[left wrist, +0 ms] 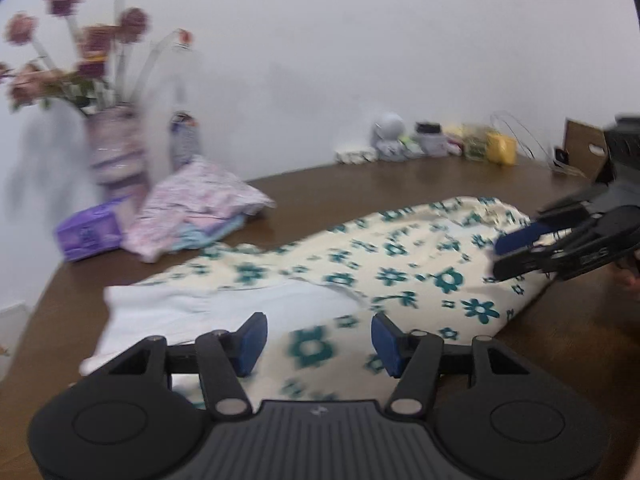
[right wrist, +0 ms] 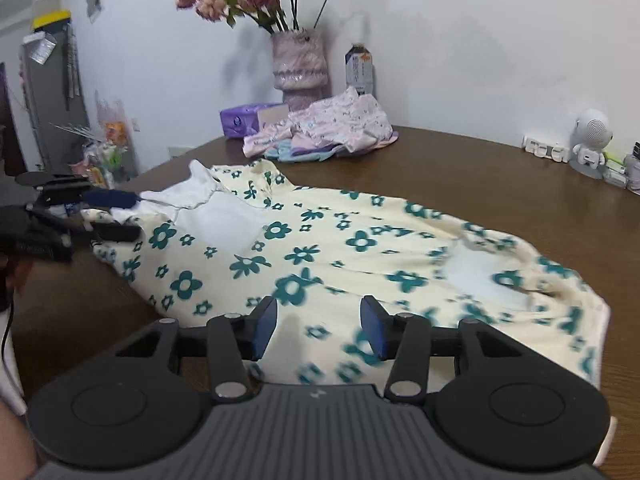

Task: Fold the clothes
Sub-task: 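Pinch the bodice edge with the right tool and straighten it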

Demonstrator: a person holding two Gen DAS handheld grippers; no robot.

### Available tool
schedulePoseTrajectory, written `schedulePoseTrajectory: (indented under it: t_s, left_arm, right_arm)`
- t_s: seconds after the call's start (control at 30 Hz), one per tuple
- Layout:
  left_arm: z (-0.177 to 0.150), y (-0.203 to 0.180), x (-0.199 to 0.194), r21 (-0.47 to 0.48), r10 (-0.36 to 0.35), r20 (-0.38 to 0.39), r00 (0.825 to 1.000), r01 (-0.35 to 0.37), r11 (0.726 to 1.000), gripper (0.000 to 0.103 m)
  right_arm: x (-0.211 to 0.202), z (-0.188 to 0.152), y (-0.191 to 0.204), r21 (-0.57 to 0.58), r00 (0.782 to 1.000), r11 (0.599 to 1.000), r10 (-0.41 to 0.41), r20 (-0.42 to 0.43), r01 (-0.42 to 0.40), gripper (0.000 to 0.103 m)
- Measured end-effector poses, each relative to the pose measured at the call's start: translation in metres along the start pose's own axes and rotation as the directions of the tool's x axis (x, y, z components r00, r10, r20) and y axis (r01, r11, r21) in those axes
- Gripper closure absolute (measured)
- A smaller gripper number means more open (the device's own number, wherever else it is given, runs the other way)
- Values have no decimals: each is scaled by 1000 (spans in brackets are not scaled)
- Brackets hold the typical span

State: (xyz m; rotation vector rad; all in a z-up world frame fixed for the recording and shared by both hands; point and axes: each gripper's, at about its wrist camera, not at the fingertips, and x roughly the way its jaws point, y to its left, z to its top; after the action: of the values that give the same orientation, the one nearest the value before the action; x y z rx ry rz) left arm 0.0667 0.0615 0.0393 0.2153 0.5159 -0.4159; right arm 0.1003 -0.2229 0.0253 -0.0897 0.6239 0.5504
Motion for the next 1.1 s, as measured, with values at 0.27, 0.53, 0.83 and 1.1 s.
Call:
schedulePoseTrajectory:
  t_s: [0.27, 0.53, 0.83, 1.1]
  left_arm:
    - [-16, -10, 35, -22, -15, -83, 996, 14, 1000, 66]
    - [-17, -8, 34, -33, -18, -83, 996, 15, 999, 65]
    - [-18, -7, 35, -44, -11, -83, 997, 8, 999, 65]
    - [-18, -7, 35, -48, -8, -82, 997, 4, 999, 65]
  right_arm:
    - [34, -9, 22, -61, 994, 994, -93, -60, 89, 60]
    - [26, -18, 8, -17, 992, 992, -123, -36, 123, 59]
    - [-1, -35, -26, 77, 984, 981, -178, -12, 178, 58]
    - [-26, -49, -56, 121, 966, 959, -258, -4, 257, 83]
